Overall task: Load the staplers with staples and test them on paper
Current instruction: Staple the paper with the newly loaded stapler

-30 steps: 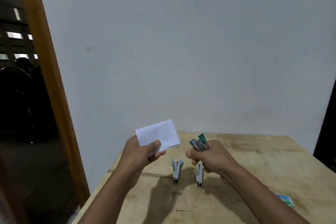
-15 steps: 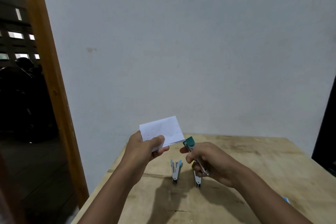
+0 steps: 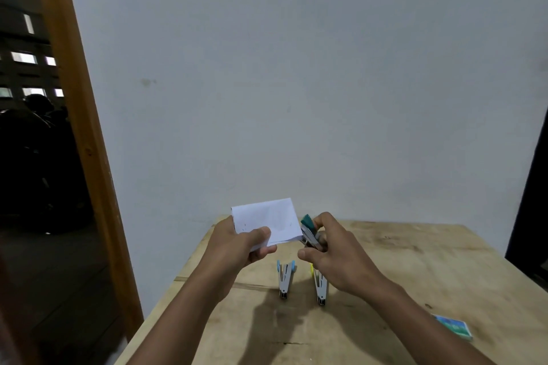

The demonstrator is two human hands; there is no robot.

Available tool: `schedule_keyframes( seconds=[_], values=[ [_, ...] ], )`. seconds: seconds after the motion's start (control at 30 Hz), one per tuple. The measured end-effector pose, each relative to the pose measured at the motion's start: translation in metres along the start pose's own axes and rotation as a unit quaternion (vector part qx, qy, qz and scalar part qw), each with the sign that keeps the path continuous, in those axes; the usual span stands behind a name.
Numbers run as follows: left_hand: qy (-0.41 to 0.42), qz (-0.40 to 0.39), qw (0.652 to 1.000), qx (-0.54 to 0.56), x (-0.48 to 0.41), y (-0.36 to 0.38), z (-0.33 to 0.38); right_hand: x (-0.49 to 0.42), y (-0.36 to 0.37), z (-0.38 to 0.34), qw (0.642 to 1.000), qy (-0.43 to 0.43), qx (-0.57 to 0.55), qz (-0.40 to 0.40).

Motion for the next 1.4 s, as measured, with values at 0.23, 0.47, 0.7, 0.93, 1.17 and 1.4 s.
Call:
schedule_keyframes(
  seconds=[0.23,0.47,0.7,0.93,1.17,1.4],
  values=[
    [-0.030,-0.026,0.999,0.000,0.000,-0.002,-0.001,-0.001,-0.005,-0.001,0.996,0.061,-0.060,-0.039],
    [-0.045,0.000,0.999,-0.009,0.003,-0.002,0.004,0.005,-0.006,-0.004,0.965,0.182,-0.177,-0.067],
    [-0.013,-0.031,0.997,-0.063,0.012,0.004,0.016,0.001,-0.008,-0.001,0.966,0.163,-0.196,-0.035],
    [-0.001,0.042,0.996,-0.078,0.011,-0.001,0.019,0.004,-0.008,-0.008,0.966,0.170,-0.171,-0.094],
    [0.001,0.019,0.995,-0.094,0.007,0.000,0.019,0.011,-0.009,-0.013,0.938,0.196,-0.240,-0.158],
    [0.017,0.025,0.995,-0.092,0.004,0.000,0.020,0.009,-0.012,-0.016,0.951,0.176,-0.204,-0.149]
  ],
)
Point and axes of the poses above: each hand's wrist, its own x-axis away from the middle knuckle, its own y-axis out of the palm, z = x × y, the point moved 5 cm from there along -x, towards the middle knuckle, and after that the axes turned 14 degrees about -x, right-handed, at the moved point
